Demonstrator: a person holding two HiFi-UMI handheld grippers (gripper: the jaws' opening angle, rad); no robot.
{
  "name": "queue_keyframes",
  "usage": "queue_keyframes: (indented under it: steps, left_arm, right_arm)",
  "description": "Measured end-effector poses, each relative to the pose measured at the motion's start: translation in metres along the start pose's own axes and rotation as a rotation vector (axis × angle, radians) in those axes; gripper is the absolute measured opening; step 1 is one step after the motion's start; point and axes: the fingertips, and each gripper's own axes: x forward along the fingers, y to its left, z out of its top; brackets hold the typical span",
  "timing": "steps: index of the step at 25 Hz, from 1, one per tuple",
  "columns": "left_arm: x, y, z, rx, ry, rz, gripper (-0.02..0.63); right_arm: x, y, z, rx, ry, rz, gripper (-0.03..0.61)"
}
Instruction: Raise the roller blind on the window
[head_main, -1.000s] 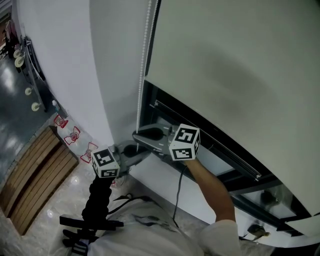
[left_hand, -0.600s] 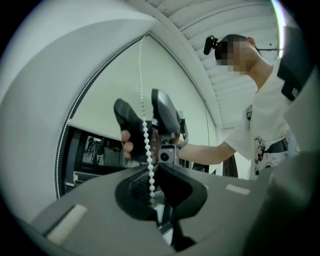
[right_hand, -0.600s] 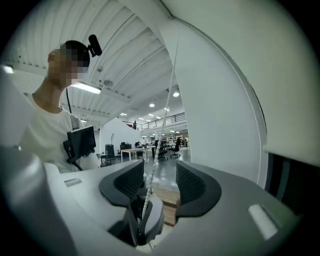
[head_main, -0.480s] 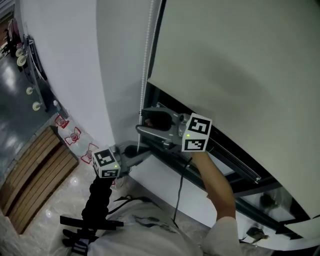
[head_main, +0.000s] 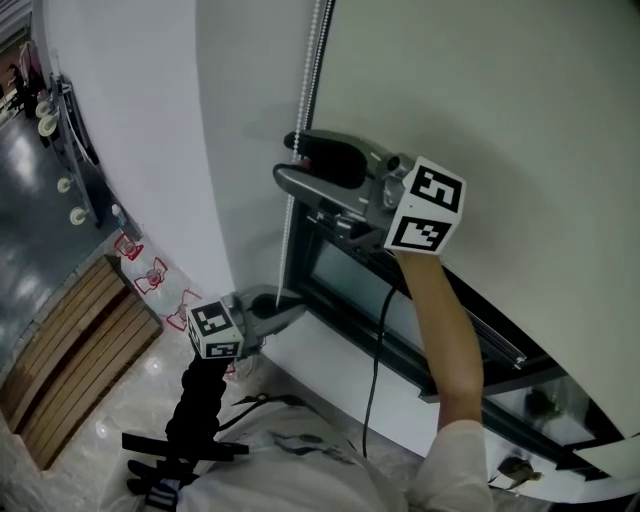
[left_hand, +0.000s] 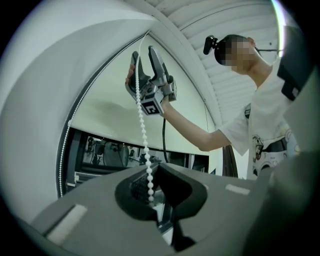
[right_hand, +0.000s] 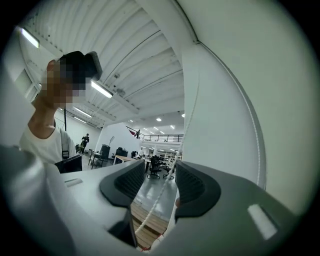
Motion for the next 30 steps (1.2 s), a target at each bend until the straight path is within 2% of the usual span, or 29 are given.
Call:
queue_keyframes:
  steps: [6,12,18,20,23,30]
  left_arm:
    - [0.001,-0.002,0.004,0.008,0.002,-0.003,-0.002]
    - [0.000,0.000,0.004,0.002,-0.003,0.007,-0.002]
    - [0.000,0.000,0.001,-0.007,-0.003,0.013,-0.002]
    - [0.000,0.001,0.001,-0.007,-0.004,0.013,-0.002]
    - [0.001,0.001,0.001,-0.007,-0.007,0.010,-0.002]
    - [-0.001,0.003,-0.002,-0.017,-0.010,0.013,-0.002]
  right_arm:
    - [0.014,-0.012,0.053,-0.069,-0.039,0.005,0.170]
    - [0.017,-0.025,0.080,-0.095,-0.071,-0.002,0.155]
    - [0.020,-0.029,0.087,-0.093,-0.075,-0.010,0.134]
    - [0.020,-0.030,0.089,-0.084,-0.082,-0.015,0.068]
    - [0.020,-0.030,0.091,-0.075,-0.083,-0.024,0.011]
    - [0.022,-0.026,0.088,-0.004,-0.041,0.007,0.005]
